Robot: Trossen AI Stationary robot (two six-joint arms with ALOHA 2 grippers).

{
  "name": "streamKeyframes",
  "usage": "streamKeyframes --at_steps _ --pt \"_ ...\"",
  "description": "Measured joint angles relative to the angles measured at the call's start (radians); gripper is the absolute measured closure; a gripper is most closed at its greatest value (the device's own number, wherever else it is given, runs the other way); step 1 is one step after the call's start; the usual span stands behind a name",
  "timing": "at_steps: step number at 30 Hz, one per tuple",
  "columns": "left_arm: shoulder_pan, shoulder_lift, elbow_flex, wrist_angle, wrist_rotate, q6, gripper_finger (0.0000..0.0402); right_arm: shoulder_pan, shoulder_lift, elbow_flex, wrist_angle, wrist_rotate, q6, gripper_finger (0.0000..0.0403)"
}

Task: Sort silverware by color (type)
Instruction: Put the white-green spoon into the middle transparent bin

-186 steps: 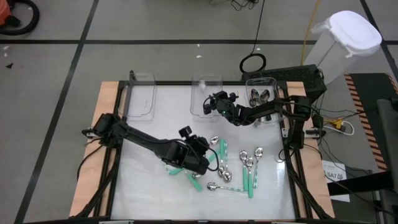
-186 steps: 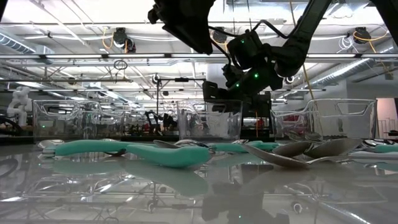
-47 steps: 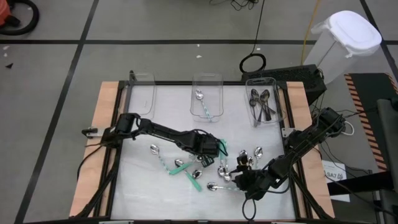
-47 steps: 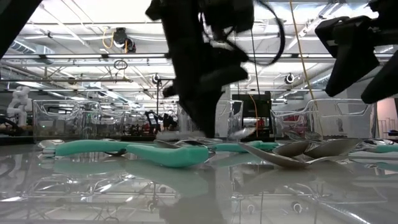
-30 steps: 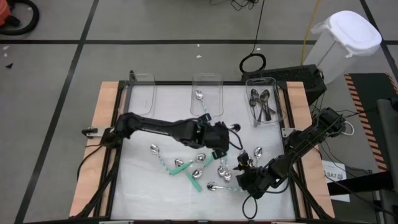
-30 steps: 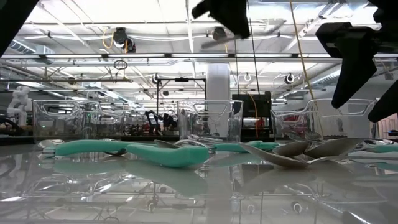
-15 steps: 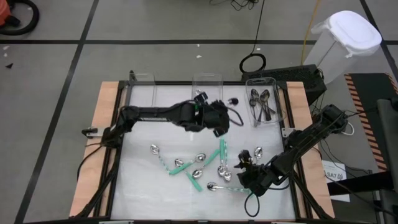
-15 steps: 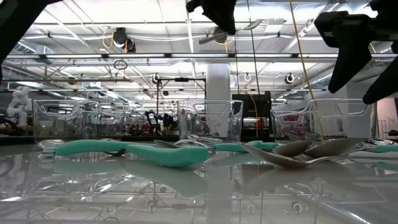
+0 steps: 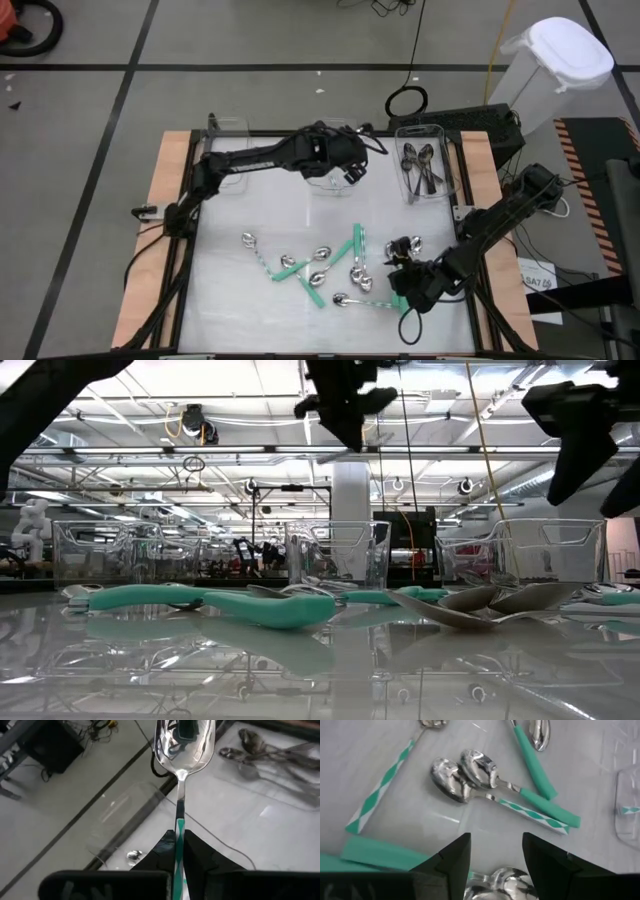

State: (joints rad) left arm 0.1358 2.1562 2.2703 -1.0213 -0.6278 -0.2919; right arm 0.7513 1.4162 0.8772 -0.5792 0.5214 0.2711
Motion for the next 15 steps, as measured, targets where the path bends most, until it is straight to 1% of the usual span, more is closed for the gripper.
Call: streamKeyframes --at_steps 2,4,10,15 --pt "0.01 0.002 -0.038 0.051 0.004 -0.002 0.0382 0.017 0.0 0.0 -0.009 -0.001 0.016 0.0229" --pt "0.021 0.0 -0.096 0.136 0.01 -0.006 0.0382 0.033 0.0 0.0 -0.011 0.0 0.036 0.0229" --pt "0.084 0.002 -0.245 0.323 0.071 -0.043 0.0382 0.087 0.0 0.0 -0.044 0.001 0.116 0.0229" --pt "0.13 0.001 -0.356 0.393 0.088 -0.132 0.0382 0.122 0.0 0.0 -0.069 0.004 0.179 0.0229"
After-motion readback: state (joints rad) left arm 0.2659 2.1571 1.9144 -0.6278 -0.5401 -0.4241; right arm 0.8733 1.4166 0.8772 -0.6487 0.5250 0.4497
